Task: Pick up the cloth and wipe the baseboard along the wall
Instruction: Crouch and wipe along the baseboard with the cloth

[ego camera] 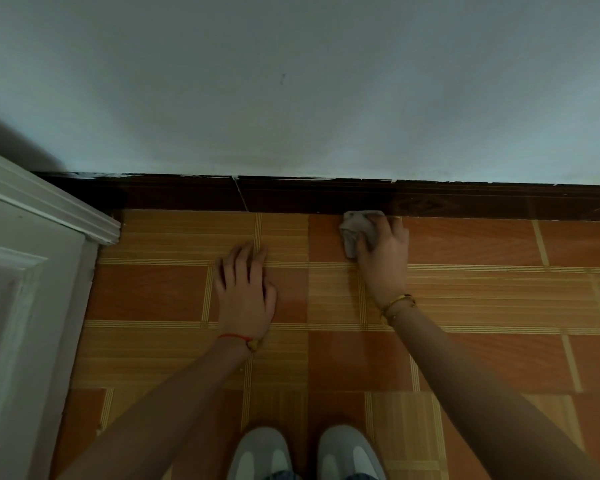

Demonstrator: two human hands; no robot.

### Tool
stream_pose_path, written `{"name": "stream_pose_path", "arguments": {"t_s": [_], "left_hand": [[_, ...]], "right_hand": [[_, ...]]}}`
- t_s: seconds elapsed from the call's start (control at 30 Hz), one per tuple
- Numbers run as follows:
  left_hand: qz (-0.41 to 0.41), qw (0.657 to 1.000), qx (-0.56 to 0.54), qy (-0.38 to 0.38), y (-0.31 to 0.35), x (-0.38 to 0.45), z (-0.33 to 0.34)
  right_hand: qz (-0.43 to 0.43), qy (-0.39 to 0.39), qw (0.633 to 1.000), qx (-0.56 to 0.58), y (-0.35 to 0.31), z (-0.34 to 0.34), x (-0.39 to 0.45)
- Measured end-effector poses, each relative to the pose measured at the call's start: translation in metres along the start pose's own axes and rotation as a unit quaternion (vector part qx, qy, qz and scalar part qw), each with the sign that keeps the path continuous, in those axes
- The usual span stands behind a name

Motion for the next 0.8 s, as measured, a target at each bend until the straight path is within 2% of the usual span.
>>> {"name": "stream_pose_path", "arguments": {"t_s": [0.1,0.27,0.47,0.6,0.8], "left_hand": [[-0.001,1.000,0.005,-0.002,0.000,0.000,0.001],[-0.007,1.000,0.013,-0.011,-0.001,0.000,0.001],[-0.003,1.000,0.011,-0.005,0.000,0.000,0.000],[0.001,1.000,0.000,0.005,0.001,-0.001,-0.001],[-0.009,1.000,-0.003,-0.018,-0.001,0.000,-0.001]], "right_hand": [[-0.015,-0.018,1.000,0.005,-0.014,0.009,-0.002],[-0.111,-0.061,0.992,-0.006,-0.045,0.033,-0.007],[-0.187,-0.004,0.973,-0.135,-0.040,0.025,-0.006],[-0.149,-0.017,0.984,-0.098,-0.014,0.009,-0.003],[-0.064,-0.011,0.990,-0.125,0.022,-0.013,0.002]]}}
Point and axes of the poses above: each hand's wrist, its own x-axis towards the middle knuckle, its own z-axis out of the palm, y = z × x, the point moved 4 cm from there along x, towards the middle knuckle, and after that the axes turned 2 degrees about -y, right-handed, at the moved point
